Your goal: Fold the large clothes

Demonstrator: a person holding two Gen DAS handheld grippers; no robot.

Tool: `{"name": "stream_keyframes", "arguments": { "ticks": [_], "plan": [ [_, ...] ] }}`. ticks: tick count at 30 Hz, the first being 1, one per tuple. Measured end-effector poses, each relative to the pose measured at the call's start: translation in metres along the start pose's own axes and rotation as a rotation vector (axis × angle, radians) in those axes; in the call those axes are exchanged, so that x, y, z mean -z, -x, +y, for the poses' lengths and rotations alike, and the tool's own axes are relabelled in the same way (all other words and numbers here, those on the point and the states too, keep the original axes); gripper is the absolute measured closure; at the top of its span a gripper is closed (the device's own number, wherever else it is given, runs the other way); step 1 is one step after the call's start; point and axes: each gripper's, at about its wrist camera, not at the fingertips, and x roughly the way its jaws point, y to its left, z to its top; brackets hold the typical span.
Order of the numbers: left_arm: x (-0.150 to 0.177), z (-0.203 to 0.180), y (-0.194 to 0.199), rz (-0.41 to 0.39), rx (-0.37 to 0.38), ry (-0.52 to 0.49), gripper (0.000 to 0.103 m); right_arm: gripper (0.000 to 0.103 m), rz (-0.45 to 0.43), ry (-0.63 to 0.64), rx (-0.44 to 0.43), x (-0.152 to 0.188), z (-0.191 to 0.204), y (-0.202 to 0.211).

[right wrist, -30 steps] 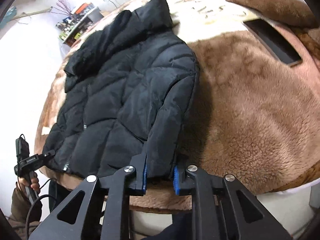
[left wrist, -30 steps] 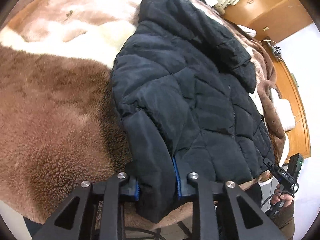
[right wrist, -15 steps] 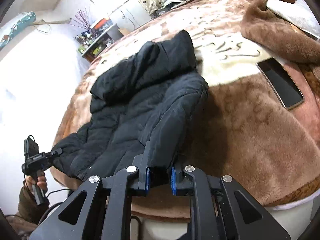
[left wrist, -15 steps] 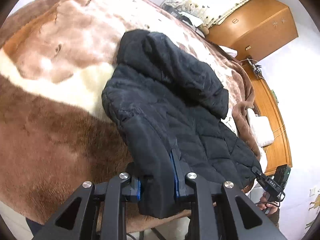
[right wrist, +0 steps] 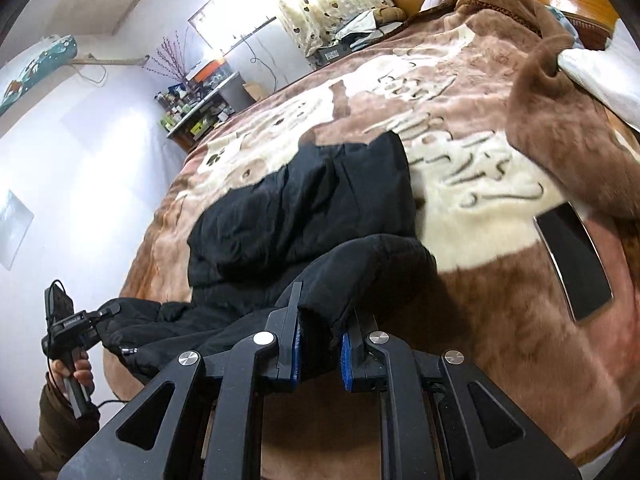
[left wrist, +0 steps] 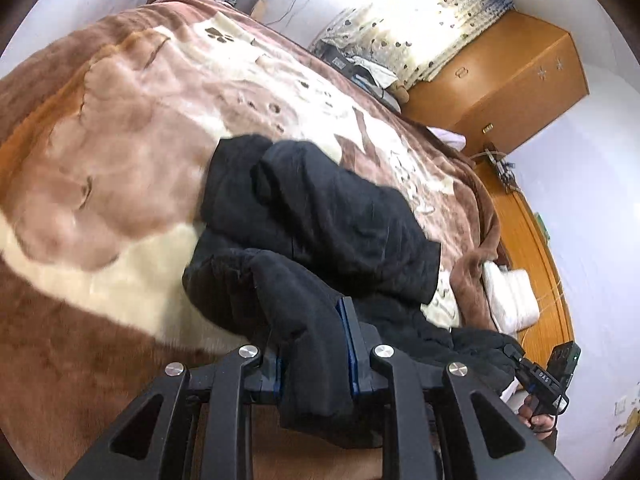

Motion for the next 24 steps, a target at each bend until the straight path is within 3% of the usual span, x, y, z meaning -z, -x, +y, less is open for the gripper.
{"name": "stream_keyframes", "arguments": {
  "ticks": [12, 24],
  "plan": [
    [-0.09, -0.002, -0.047, -0.035, -0.009, 0.054, 0.08, 0.088, 0.012, 0.028, 0.024, -0.086, 0.009, -0.054],
    [-0.163, 0.009, -0.137, 0.017, -0.106, 0.083, 0.08, 0.088, 0.105, -0.028, 0.101, -0.155, -0.011, -0.149]
  ]
}}
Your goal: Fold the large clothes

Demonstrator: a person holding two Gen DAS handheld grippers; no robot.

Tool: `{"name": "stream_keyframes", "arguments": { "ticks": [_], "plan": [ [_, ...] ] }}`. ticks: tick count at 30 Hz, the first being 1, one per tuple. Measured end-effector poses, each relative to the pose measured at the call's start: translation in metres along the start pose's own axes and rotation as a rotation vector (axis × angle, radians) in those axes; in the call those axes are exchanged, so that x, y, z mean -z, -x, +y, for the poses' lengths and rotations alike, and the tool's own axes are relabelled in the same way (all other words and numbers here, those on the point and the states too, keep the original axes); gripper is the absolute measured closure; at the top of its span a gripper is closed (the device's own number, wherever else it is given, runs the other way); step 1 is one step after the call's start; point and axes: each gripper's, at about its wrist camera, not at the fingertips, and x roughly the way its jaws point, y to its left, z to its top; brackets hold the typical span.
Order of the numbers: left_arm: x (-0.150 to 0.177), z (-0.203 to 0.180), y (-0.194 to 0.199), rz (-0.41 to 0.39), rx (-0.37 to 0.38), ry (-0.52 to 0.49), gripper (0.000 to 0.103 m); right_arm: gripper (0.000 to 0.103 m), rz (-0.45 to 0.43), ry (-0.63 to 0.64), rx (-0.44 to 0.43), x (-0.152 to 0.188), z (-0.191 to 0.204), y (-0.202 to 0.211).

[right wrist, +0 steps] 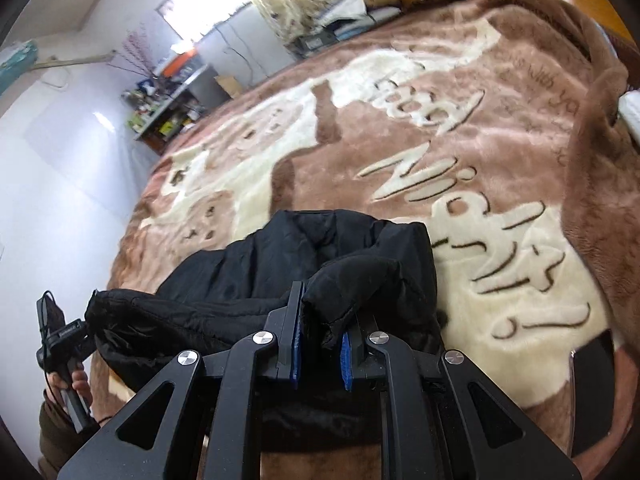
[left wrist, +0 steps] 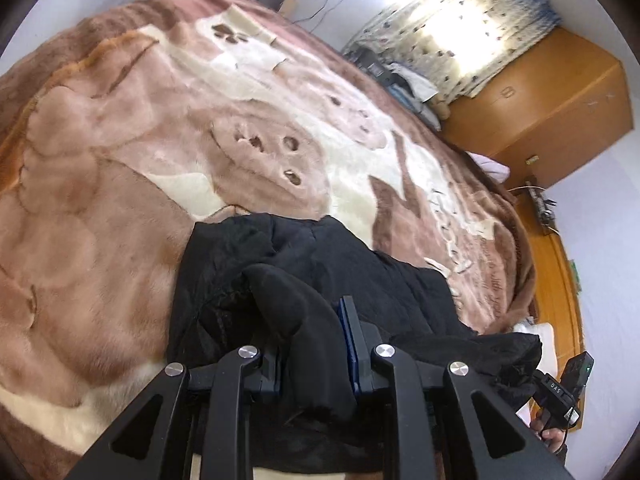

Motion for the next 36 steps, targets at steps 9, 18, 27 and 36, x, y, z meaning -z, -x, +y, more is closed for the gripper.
{"name": "stream_keyframes", "arguments": {
  "ticks": [9, 18, 27, 36],
  "plan": [
    [-0.031, 0.004, -0.06, 0.064, -0.062, -0.013, 0.078, 0.087, 0.074, -0.056, 0.034, -0.03, -0.011, -0.058],
    [-0.037, 0.022, -0.072, 0.068, 0.04, 0.085, 0.066, 0.083, 0.124, -0.231, 0.011, -0.036, -0.028, -0.084],
    [-0.026, 0.002, -0.002, -0.171, 0.064, -0.006, 0.023, 0.079, 0.136, -0.306, 0.027, -0.039, -0.029, -0.089],
    [0.031, -0.084, 0.007, -0.16, -0.053, -0.459, 0.023, 0.072, 0.089, -0.343, 0.078, -0.038, -0.021, -0.085]
  ]
}}
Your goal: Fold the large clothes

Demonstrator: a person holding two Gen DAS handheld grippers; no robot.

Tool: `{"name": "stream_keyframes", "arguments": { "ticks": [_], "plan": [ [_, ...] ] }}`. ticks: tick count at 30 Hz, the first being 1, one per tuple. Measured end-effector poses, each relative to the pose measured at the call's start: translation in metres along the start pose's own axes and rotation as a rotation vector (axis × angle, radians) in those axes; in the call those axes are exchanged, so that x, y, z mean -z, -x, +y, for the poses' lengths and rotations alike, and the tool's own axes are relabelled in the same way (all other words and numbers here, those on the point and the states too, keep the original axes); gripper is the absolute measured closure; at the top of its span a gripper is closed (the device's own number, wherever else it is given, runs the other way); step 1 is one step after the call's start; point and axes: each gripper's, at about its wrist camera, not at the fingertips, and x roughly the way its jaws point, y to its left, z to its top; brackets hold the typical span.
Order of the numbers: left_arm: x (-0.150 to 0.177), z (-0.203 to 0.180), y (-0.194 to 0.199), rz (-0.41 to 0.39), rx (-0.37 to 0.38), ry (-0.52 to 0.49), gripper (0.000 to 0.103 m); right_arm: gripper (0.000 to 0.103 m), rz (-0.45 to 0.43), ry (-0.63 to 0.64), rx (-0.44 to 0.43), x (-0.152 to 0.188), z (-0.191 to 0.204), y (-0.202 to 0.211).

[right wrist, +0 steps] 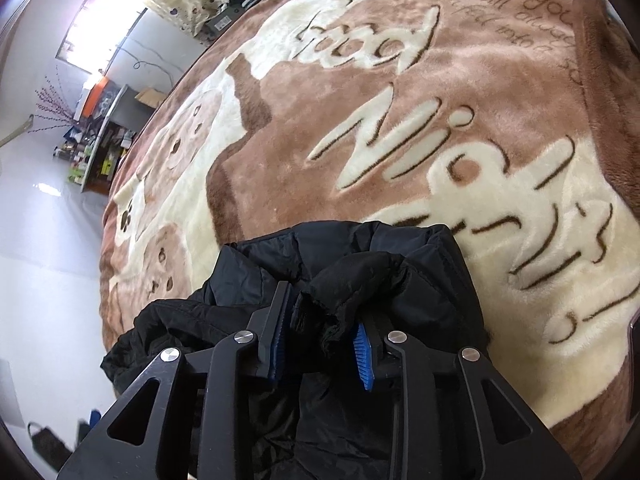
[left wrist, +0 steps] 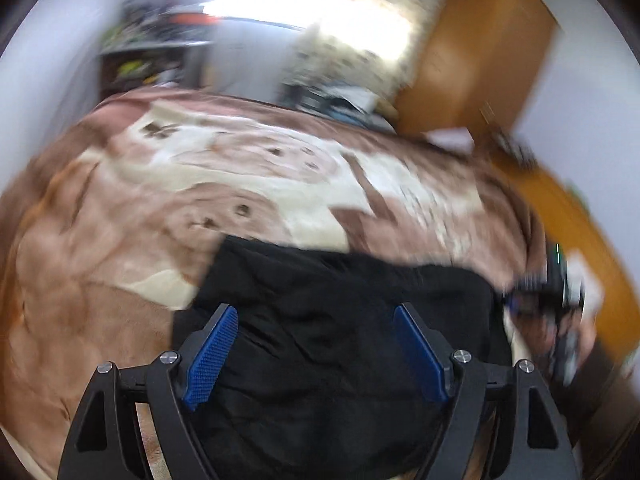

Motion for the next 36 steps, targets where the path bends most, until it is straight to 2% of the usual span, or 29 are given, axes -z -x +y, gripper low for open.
{"name": "stream_keyframes", "arguments": {
  "ticks": [2, 4, 7, 10, 11, 12, 14, 18, 20, 22, 23, 26, 29, 32, 36],
  "plan": [
    [0.014, -0.028, -0.016, 0.048, -0.019, -0.088, 0.023, 0.068, -0.028, 0.001, 0.007, 0.002, 0.005, 0.004],
    [0.026, -0.049, -0.033, 0.096, 0.006, -0.132, 0.023, 0.065, -0.045, 0.013, 0.03, 0.005, 0.01, 0.008],
    [0.038, -0.069, -0.062, 0.197, 0.019, -0.136, 0.023, 0.059, -0.058, 0.029, 0.05, 0.007, 0.014, 0.011],
    [0.04, -0.078, -0.081, 0.197, 0.014, -0.114, 0.025, 0.055, -0.093, 0.081, 0.068, 0.01, 0.02, 0.02],
    [0.04, -0.079, -0.086, 0.213, -0.026, -0.111, 0.025, 0.052, -0.11, 0.096, 0.073, 0.011, 0.022, 0.024],
    [0.04, -0.08, -0.092, 0.221, -0.077, -0.123, 0.025, 0.05, -0.144, 0.1, 0.072, 0.013, 0.022, 0.032],
    [0.039, -0.081, -0.099, 0.213, -0.111, -0.145, 0.025, 0.024, -0.247, 0.1, 0.027, 0.02, 0.022, 0.054],
    [0.033, -0.067, -0.114, 0.224, -0.144, -0.078, 0.025, 0.023, -0.409, 0.191, 0.048, 0.051, 0.031, 0.089],
    [0.029, -0.061, -0.115, 0.208, -0.156, -0.055, 0.025, 0.023, -0.457, 0.32, 0.059, 0.077, 0.041, 0.093],
    [0.029, -0.06, -0.118, 0.208, -0.164, -0.059, 0.025, 0.023, -0.398, 0.465, 0.071, 0.094, 0.054, 0.078],
    [0.029, -0.06, -0.12, 0.209, -0.17, -0.065, 0.025, 0.023, -0.324, 0.566, 0.098, 0.105, 0.063, 0.058],
    [0.029, -0.055, -0.121, 0.204, -0.192, -0.067, 0.025, 0.024, -0.23, 0.72, 0.14, 0.125, 0.076, 0.018],
    [0.027, -0.045, -0.123, 0.211, -0.216, -0.055, 0.024, 0.024, -0.181, 0.712, 0.165, 0.126, 0.076, -0.008],
    [0.025, -0.038, -0.127, 0.213, -0.231, -0.061, 0.024, 0.024, -0.171, 0.663, 0.218, 0.109, 0.067, -0.03],
    [0.024, -0.022, -0.133, 0.211, -0.228, -0.014, 0.024, 0.024, -0.062, 0.618, 0.227, 0.093, 0.062, -0.052]
  ]
}}
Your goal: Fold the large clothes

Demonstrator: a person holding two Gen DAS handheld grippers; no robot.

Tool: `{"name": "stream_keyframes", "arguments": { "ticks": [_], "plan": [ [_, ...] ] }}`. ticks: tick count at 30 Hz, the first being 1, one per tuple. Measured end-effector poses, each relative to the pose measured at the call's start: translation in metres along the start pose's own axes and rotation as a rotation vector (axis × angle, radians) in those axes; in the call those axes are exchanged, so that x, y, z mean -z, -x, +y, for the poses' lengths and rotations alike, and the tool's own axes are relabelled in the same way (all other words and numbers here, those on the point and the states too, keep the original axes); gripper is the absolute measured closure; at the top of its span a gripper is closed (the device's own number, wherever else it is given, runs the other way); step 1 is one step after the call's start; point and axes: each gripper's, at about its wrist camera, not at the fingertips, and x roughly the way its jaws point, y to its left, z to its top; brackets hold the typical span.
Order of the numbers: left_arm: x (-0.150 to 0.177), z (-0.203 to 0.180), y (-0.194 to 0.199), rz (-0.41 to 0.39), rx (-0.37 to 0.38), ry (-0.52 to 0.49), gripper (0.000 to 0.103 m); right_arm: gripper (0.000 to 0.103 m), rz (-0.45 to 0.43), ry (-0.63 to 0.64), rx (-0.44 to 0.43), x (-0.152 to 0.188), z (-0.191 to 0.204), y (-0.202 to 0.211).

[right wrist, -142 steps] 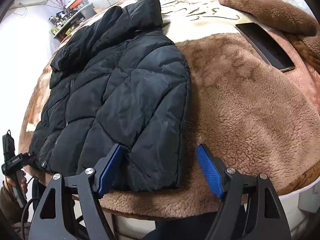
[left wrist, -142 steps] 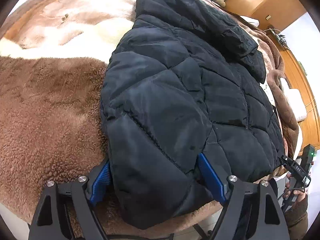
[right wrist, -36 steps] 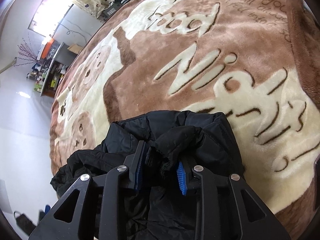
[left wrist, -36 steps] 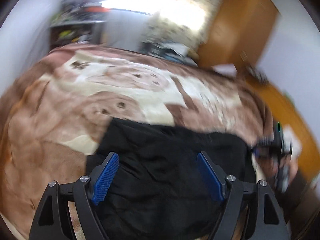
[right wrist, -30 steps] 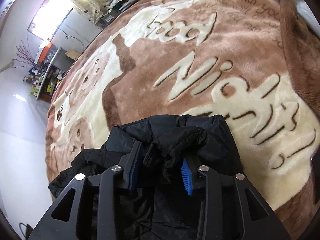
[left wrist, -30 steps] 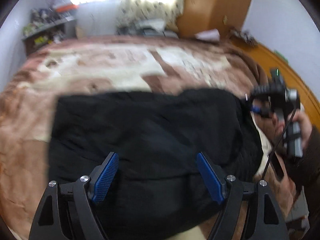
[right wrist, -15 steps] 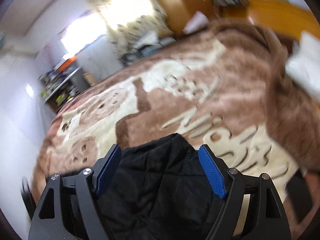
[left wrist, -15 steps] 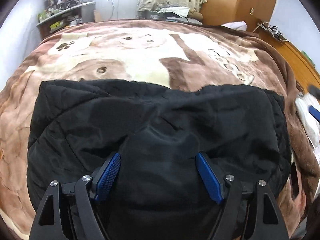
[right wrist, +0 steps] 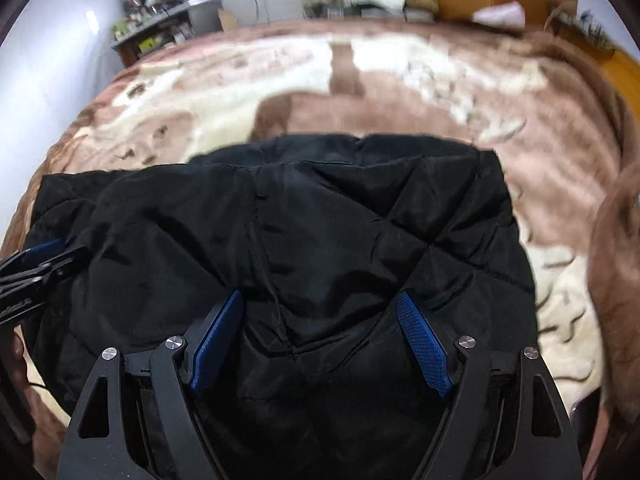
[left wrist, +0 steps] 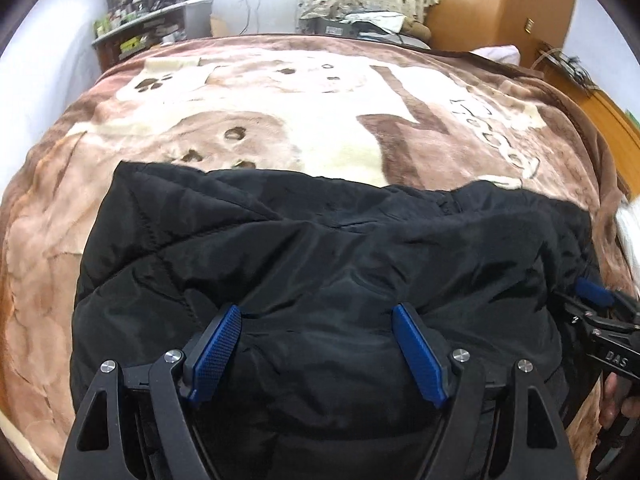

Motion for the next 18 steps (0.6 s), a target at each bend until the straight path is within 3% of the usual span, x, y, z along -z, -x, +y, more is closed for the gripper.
{"name": "stream_keyframes", "arguments": {
  "ticks": [4, 8, 15, 18],
  "plan": [
    [0.003, 0.004, -0.018, 0.021, -0.003, 0.015, 0.024, 0.023, 0.09, -0.027, -0.009, -0.003, -0.001, -0.019],
    [0.006, 0.001, -0.029, 0.034, -0.021, 0.026, 0.024, 0.023, 0.118, -0.023, 0.001, 0.002, -0.002, -0.034],
    [0.004, 0.006, -0.031, 0.066, 0.014, 0.058, 0.025, 0.022, 0.119, -0.012, -0.007, 0.002, -0.003, -0.03],
    [0.001, 0.012, -0.01, 0.047, 0.025, 0.051, 0.029, 0.022, 0.065, -0.037, -0.062, -0.003, -0.008, -0.001]
  ]
}}
